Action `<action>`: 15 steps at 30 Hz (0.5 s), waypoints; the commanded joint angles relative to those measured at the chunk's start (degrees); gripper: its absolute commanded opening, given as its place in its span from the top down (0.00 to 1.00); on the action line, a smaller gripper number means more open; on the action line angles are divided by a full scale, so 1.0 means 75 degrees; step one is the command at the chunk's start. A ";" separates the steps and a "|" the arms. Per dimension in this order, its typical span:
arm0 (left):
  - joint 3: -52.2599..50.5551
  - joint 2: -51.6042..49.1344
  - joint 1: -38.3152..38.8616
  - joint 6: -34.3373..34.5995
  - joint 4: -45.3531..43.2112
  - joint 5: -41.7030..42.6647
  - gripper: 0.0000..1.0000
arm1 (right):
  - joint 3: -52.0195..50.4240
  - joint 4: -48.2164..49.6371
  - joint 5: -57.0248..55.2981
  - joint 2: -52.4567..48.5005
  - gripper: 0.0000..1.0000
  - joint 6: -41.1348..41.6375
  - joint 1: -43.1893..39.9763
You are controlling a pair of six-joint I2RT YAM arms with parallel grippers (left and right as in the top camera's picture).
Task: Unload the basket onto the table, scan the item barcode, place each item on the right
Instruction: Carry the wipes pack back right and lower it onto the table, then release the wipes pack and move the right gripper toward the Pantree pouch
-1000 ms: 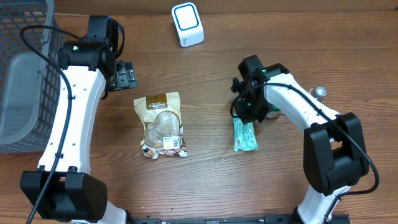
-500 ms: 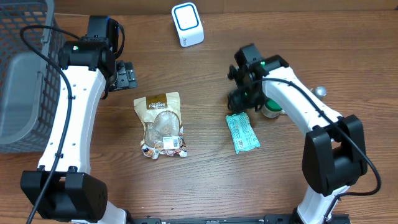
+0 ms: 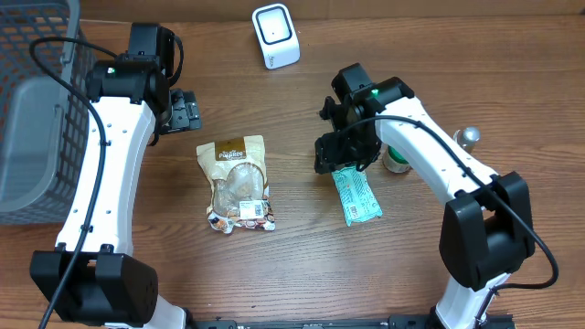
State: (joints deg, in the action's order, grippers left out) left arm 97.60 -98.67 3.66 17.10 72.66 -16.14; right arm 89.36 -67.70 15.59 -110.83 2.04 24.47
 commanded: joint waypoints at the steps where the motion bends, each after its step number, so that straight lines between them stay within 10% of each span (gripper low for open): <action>1: 0.0105 -0.0032 -0.0035 -0.0052 -0.0006 -0.0099 0.00 | 0.0082 0.0009 0.0195 0.0044 0.32 0.0134 0.0076; 15: 0.0105 -0.0032 -0.0035 -0.0052 -0.0006 -0.0099 0.00 | 0.0079 -0.0344 0.0201 -0.0542 0.33 0.0935 0.0096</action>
State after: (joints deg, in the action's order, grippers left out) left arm 97.60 -98.67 3.66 17.10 72.66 -16.14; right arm 89.36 -70.06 16.56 -113.10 7.73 24.86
